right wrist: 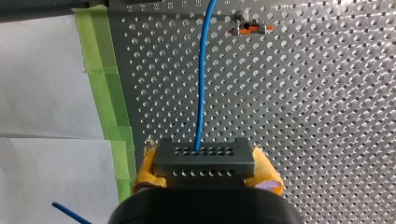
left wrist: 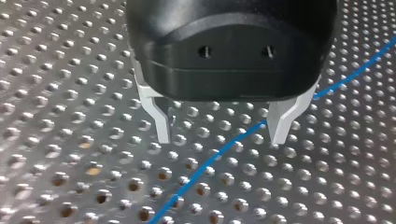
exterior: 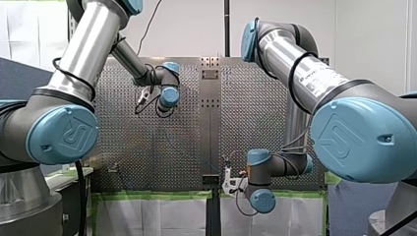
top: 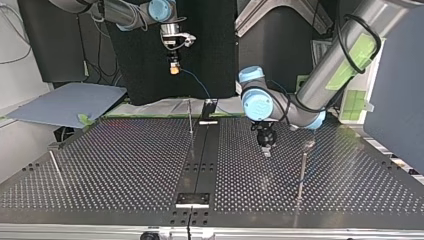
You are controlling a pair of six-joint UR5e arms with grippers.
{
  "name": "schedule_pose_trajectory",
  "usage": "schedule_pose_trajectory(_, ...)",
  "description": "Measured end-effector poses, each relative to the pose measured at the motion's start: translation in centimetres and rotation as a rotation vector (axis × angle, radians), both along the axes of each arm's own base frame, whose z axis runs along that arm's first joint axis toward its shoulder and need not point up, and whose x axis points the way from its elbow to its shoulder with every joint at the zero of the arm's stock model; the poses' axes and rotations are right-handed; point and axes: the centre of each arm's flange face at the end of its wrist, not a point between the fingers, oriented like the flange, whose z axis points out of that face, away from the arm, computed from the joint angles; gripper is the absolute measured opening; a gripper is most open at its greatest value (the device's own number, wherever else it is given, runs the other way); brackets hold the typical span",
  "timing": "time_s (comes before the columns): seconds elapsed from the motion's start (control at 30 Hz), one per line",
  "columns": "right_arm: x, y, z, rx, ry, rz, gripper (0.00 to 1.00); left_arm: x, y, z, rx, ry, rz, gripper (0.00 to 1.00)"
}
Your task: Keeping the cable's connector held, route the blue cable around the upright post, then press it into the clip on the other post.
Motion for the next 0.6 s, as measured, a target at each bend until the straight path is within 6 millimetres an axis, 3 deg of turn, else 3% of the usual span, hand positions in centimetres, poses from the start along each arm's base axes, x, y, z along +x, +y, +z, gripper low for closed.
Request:
schedule_pose_trajectory(0.37,0.0,0.0,0.0,0.001,-0.002,0.0,0.0,0.4,0.4,-1.6,0.036,0.03,0.015,1.0)
schedule_pose_trajectory(0.6,0.0,0.0,0.0,0.002,-0.001,0.0,0.0,0.2,-0.5,-4.6,0.089,0.093,0.005,1.0)
